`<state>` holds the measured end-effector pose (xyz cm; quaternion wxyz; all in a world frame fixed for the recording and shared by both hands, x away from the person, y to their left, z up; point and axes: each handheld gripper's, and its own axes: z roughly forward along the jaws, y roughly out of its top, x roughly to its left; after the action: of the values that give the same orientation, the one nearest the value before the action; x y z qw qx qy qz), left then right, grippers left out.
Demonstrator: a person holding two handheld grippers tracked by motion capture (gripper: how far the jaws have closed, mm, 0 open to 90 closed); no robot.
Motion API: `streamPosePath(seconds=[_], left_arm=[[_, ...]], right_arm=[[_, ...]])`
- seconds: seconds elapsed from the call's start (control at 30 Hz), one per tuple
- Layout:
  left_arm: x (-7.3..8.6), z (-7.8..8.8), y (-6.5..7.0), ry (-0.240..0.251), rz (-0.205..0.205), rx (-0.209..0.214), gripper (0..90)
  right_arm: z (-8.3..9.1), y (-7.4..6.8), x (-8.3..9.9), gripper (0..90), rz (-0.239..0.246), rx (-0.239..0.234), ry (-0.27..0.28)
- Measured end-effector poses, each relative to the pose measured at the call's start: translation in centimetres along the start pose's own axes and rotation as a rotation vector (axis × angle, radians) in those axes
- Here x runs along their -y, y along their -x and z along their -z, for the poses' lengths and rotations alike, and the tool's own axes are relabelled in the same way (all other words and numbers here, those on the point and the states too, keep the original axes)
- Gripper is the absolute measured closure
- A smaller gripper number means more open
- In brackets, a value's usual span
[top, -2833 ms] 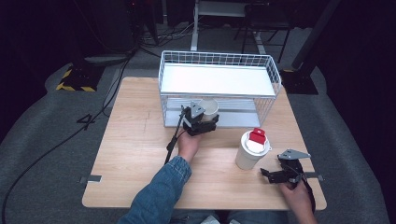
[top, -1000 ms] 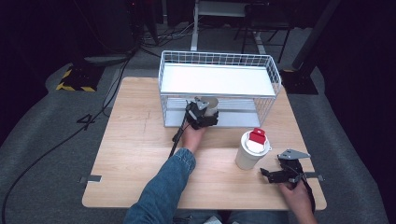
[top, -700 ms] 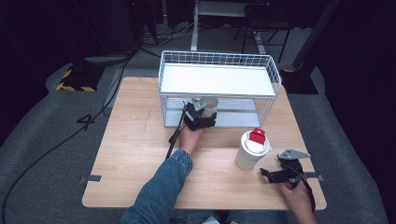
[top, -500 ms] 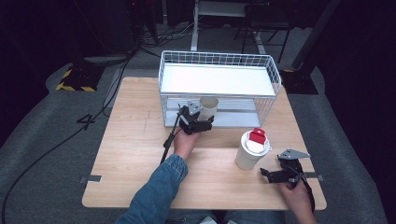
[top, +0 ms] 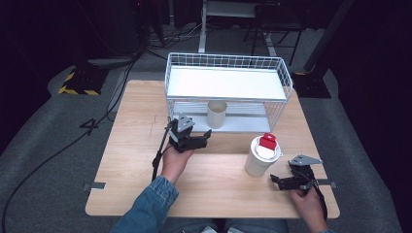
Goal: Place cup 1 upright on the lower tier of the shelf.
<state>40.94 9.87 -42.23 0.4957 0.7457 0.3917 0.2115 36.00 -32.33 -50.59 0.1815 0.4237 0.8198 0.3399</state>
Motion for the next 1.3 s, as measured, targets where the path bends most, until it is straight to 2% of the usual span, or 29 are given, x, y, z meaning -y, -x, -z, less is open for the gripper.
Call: streamPosePath(seconds=[0.03, 0.07, 0.1, 0.13, 0.2, 0.23, 0.3, 0.33, 0.37, 0.47, 0.5, 0.6, 0.63, 0.67, 0.7, 0.73, 0.8, 0.87, 0.97, 1.03, 1.17, 1.23, 1.3], left_arm=[[0.0, 1.3, 0.1, -0.005, -0.011, -0.002, 14.8], [0.0, 1.3, 0.1, -0.005, -0.011, -0.002, 14.7], [0.2, 2.9, 0.2, -0.001, -0.035, -0.002, 14.7], [0.2, 2.9, 0.2, -0.001, -0.035, -0.002, 14.7], [0.8, 4.9, 0.4, 0.019, -0.030, 0.022, 14.7], [0.8, 4.9, 0.4, 0.019, -0.030, 0.022, 14.7], [1.6, 6.5, 0.4, 0.008, -0.046, 0.021, 14.7], [1.6, 6.5, 0.4, 0.008, -0.046, 0.021, 14.7], [2.3, 7.2, 0.5, -0.019, -0.060, 0.007, 14.7], [3.0, 7.7, 0.6, -0.092, -0.104, -0.015, 14.7], [3.3, 7.9, 0.7, -0.099, -0.118, -0.037, 14.7], [3.9, 8.2, 0.6, -0.124, -0.139, -0.054, 14.7], [4.8, 8.4, 0.1, -0.138, -0.119, -0.046, 14.7], [4.8, 8.4, 0.1, -0.138, -0.119, -0.046, 14.7], [5.4, 8.6, -0.6, -0.145, -0.082, -0.036, 14.7], [5.4, 8.6, -0.6, -0.145, -0.082, -0.036, 14.7], [6.2, 8.7, -1.2, -0.156, -0.039, -0.043, 14.7], [6.9, 8.9, -1.6, -0.164, -0.021, -0.043, 14.8], [7.8, 9.2, -2.1, -0.175, -0.023, -0.059, 14.8], [8.1, 9.2, -2.1, -0.176, -0.012, -0.058, 14.8], [8.8, 9.0, -2.4, -0.187, -0.017, -0.068, 15.0], [9.2, 8.8, -2.6, -0.208, -0.006, -0.089, 15.0], [9.6, 8.7, -3.0, -0.224, 0.016, -0.085, 14.9]], right_arm=[[0.0, 0.0, 0.0, 1.1, -0.002, 0.001, 0.000], [0.0, 0.0, 0.0, 1.1, -0.002, 0.001, 0.000], [0.0, 0.0, 0.0, 1.1, -0.002, 0.001, 0.000], [0.0, 0.0, 0.0, 1.1, -0.002, 0.001, 0.000], [0.0, 0.0, 0.0, 1.1, -0.002, 0.001, 0.000], [0.0, 0.0, 0.0, 1.1, -0.002, 0.001, 0.000], [0.0, 0.0, 0.0, 1.1, -0.002, 0.001, 0.000], [0.0, 0.0, 0.0, 1.1, -0.002, 0.001, 0.000], [0.0, 0.0, 0.0, 1.1, -0.002, 0.001, 0.000], [0.0, 0.0, 0.0, 1.1, -0.002, 0.001, 0.000], [0.0, 0.0, 0.0, 1.1, -0.002, 0.001, 0.000], [0.0, 0.0, 0.0, 1.1, -0.002, 0.001, 0.000], [0.0, 0.0, 0.0, 1.1, -0.004, 0.001, 0.000], [0.0, 0.0, 0.0, 1.1, -0.004, 0.001, 0.000], [0.0, 0.0, 0.0, 1.7, -0.006, -0.002, 0.002], [0.0, 0.0, 0.0, 1.7, -0.006, -0.002, 0.002], [0.0, 0.0, 0.0, 1.8, -0.008, -0.002, 0.002], [0.0, 0.0, 0.0, 1.8, -0.008, -0.002, 0.002], [0.0, 0.1, -0.1, 1.8, -0.006, -0.006, 0.002], [0.0, 0.1, -0.1, 1.8, -0.004, -0.007, 0.002], [-0.1, 0.2, -0.1, 1.4, -0.003, -0.004, 0.000], [-0.2, 0.2, -0.2, 0.6, -0.004, 0.002, -0.001], [-0.2, 0.3, -0.2, 0.6, -0.003, -0.002, -0.001]])
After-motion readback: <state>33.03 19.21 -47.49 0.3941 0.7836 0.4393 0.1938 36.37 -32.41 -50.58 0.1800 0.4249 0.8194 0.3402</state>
